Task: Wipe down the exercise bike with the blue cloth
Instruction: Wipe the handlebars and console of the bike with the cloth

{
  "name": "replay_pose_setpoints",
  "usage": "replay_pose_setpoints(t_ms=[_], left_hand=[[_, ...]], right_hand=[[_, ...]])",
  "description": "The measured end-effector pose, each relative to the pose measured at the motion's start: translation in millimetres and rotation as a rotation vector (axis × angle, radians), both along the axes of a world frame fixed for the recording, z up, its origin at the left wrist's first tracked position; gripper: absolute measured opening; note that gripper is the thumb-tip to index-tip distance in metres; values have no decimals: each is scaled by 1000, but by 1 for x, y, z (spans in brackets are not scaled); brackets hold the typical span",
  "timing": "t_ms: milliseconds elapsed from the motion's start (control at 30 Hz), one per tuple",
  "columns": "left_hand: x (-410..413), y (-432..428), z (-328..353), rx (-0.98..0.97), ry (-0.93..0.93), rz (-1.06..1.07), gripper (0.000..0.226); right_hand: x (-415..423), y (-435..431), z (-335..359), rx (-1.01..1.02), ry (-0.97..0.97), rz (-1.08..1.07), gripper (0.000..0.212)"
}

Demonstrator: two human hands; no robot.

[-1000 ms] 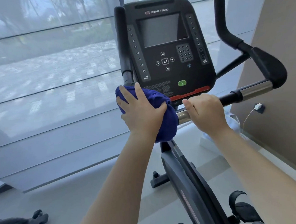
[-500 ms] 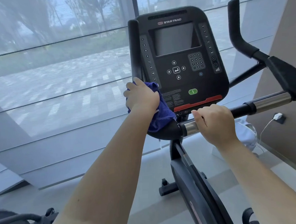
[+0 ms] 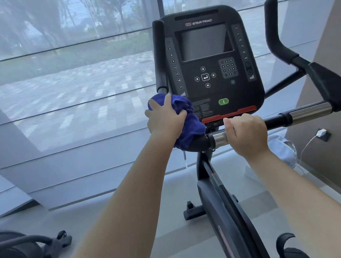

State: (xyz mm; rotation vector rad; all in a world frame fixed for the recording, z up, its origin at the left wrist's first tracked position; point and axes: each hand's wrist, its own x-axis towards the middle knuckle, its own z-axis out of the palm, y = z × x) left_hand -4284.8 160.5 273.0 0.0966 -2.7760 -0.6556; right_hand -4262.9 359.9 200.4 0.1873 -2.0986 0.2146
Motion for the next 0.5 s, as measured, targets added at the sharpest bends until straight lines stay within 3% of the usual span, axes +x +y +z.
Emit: replay_pose_setpoints(t_ms=[233,500], left_hand=[[48,-2,-25,-105,135,-108,52],[62,5,-45,-127,160,-140,64]], right_hand=[[1,-1,-3,10,-18,-22,54],[-2,1,-5,30,5,-31,50]])
